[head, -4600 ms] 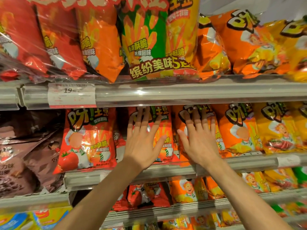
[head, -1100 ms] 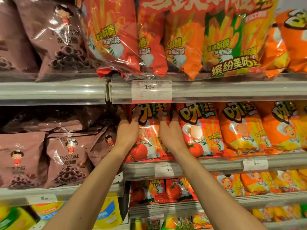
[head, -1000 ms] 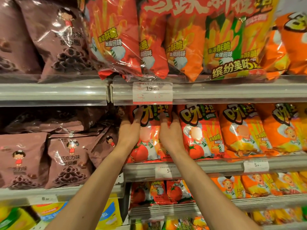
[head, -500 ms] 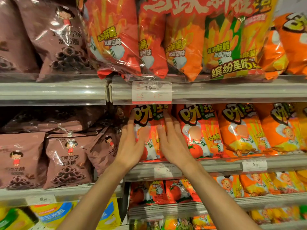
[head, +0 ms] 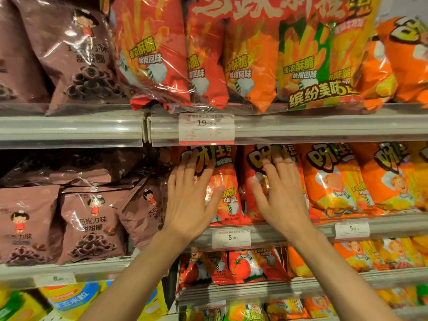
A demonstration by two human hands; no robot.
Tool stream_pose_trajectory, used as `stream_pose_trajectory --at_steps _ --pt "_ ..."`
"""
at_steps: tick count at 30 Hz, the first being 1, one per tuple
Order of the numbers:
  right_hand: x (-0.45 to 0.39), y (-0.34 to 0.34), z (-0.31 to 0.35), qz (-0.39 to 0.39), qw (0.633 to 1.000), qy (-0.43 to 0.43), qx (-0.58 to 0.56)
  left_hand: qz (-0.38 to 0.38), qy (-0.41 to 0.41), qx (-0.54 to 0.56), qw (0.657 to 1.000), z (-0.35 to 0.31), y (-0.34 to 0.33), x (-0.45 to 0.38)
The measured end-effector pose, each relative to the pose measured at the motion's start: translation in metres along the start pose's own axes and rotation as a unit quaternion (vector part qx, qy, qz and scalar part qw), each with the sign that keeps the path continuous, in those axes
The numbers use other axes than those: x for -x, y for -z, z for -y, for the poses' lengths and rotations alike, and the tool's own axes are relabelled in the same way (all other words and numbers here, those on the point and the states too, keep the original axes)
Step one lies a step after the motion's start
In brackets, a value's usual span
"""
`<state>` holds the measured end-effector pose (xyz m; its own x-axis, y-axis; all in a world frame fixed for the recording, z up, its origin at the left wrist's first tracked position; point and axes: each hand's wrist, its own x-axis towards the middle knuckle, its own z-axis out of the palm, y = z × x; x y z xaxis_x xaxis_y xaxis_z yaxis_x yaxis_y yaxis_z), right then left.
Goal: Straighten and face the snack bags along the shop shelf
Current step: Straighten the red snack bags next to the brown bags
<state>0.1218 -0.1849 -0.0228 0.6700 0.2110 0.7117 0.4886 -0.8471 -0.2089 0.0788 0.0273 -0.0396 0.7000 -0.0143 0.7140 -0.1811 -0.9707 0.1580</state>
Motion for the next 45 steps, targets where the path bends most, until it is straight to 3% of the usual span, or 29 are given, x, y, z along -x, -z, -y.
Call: stream_pose_trajectory --at_steps 5,20,33,39,45 --pt "0.005 -0.018 -0.018 0.077 0.989 -0.053 0.113 0.045 0.015 -0.063 0.997 -0.012 -0.011 -0.008" --pt "0.007 -0.029 -0.016 0.046 0.989 -0.058 0.126 0.016 0.020 -0.111 0.993 -0.017 -0.026 -0.008" --pt "0.016 -0.028 -0.019 0.030 0.990 -0.103 0.088 0.022 0.032 -0.062 0.997 -0.015 -0.019 -0.004" --pt "0.014 -0.013 -0.025 0.055 0.993 -0.108 -0.009 0.021 0.036 -0.032 0.999 -0.016 -0.009 -0.006" --pt "0.012 0.014 -0.039 0.021 0.995 -0.068 -0.074 -0.003 0.069 -0.029 0.997 -0.033 0.009 -0.003"
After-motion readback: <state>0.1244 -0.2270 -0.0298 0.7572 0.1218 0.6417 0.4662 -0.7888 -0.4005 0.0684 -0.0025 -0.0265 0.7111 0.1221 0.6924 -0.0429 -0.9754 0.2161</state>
